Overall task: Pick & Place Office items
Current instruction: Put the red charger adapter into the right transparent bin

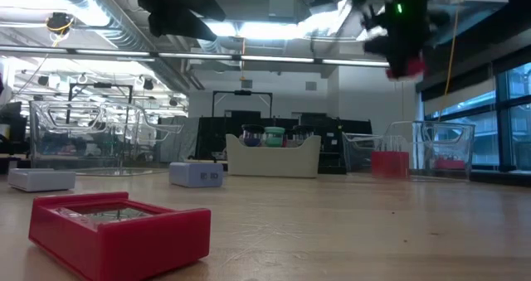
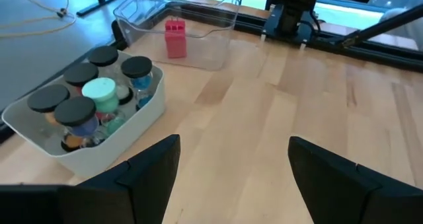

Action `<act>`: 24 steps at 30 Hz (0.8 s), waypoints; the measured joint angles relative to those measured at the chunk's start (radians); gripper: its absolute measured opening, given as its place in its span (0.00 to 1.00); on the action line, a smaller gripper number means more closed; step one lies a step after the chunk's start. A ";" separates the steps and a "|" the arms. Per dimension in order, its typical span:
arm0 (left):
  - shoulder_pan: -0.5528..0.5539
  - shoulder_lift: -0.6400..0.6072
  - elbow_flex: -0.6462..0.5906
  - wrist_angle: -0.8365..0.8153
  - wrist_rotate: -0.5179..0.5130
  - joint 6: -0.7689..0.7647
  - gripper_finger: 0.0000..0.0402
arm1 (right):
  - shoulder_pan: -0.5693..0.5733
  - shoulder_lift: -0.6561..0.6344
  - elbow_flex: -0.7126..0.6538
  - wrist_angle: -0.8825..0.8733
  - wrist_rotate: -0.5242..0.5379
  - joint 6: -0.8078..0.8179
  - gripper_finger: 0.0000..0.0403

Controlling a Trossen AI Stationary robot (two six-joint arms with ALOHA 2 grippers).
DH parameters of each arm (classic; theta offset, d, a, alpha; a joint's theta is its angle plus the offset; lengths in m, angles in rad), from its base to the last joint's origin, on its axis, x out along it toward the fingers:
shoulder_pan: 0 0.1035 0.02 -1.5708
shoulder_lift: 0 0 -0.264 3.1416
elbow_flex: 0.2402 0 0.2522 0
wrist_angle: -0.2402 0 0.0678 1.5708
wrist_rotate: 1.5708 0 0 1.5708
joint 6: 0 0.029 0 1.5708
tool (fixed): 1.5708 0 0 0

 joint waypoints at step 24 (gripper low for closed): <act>0.000 0.000 0.000 0.000 -0.004 0.014 0.69 | -0.325 0.000 -0.417 0.582 -0.395 -0.275 0.55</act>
